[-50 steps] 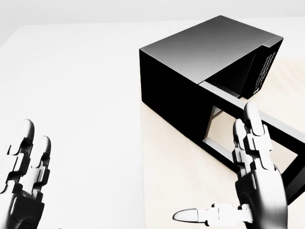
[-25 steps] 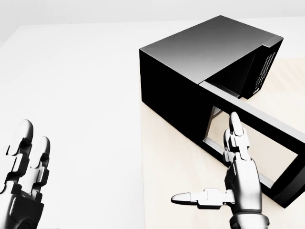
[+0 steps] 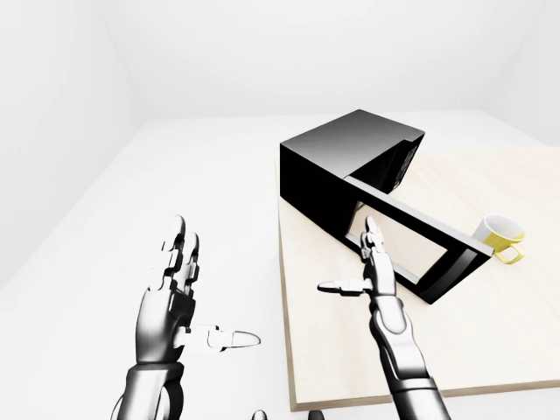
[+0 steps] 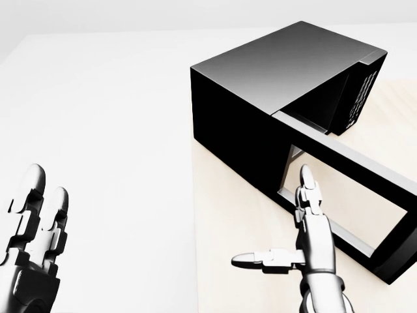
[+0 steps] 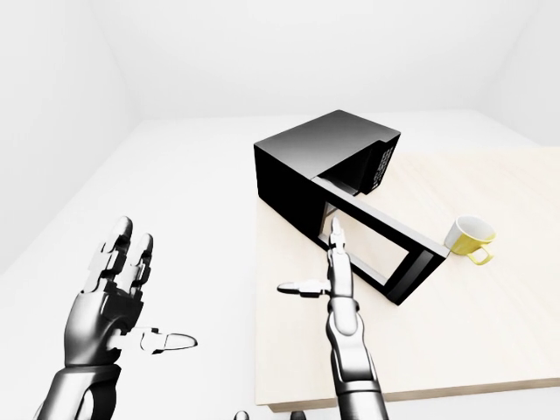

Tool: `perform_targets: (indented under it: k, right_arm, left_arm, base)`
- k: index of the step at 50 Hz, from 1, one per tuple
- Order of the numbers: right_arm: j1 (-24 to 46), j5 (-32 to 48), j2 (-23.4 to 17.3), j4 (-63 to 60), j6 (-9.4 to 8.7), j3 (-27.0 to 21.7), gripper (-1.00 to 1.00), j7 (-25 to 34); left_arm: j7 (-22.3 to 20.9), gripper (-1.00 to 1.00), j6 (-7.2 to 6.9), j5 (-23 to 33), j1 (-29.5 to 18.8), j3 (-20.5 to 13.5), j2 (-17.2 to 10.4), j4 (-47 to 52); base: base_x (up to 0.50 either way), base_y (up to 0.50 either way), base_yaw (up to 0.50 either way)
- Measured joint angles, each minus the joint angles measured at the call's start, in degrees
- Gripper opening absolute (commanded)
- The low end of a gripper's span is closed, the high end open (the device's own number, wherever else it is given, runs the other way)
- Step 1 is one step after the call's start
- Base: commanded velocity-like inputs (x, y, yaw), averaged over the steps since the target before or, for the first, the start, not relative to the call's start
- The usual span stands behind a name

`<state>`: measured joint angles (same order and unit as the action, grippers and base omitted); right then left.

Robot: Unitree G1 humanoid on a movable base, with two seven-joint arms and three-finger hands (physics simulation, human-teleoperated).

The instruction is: Close the microwave.

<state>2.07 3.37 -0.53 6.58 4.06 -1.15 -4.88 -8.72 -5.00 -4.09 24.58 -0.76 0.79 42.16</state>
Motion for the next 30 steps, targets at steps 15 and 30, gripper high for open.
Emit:
perform_targets:
  k: [15,30]
  right_arm:
    - [1.98,-0.33,-0.23,4.46,0.94,-0.46,1.00,-0.49]
    - [5.65,-0.06,-0.80,10.63,0.94,-1.13,1.00,-1.78]
  left_arm:
    - [-0.11,1.00,0.00,-0.08,-0.01,-0.07,0.02,-0.15]
    - [-0.42,1.00,0.00,-0.30,0.29,-0.28,0.12,0.27]
  base:
    - [0.00,0.00,0.00]
    - [0.00,0.00,0.00]
